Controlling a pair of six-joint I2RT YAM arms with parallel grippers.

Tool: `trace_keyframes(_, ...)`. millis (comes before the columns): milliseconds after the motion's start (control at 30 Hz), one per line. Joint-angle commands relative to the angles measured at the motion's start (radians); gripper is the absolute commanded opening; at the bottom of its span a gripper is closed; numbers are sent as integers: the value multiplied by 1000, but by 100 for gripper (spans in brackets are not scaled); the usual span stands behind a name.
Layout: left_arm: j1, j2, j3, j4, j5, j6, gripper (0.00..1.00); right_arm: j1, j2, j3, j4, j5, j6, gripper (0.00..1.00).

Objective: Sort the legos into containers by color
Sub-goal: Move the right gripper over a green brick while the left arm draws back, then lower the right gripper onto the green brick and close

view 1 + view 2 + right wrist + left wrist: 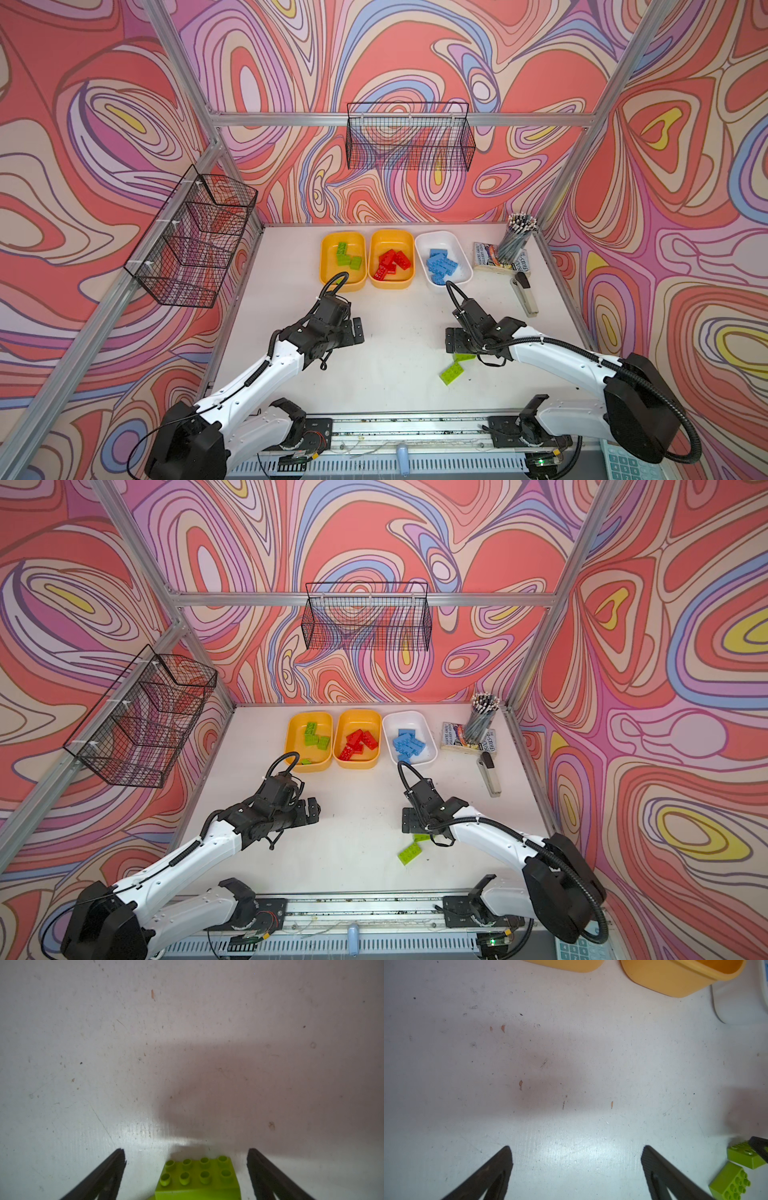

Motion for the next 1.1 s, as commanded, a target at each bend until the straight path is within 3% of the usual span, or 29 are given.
trace_keyframes(0, -6, -24, -14, 3, -21, -22, 100, -2, -1, -19, 16, -11, 17, 95)
trace_keyframes(500, -7, -35, -26, 1, -25, -28, 100, 26, 30, -42, -17, 8, 61, 90)
trace_keyframes(700, -6, -41, -37, -2, -35, -30, 100, 49, 67, -35, -13, 10, 73, 79)
trace_keyframes(900, -5, -55, -40, -19, -50, -26, 100, 66, 101, -8, -21, 15, 82, 56)
trace_keyframes(1067, -4, -68, -41, -34, -73, -33, 100, 75, 107, 53, -14, -13, 85, 51)
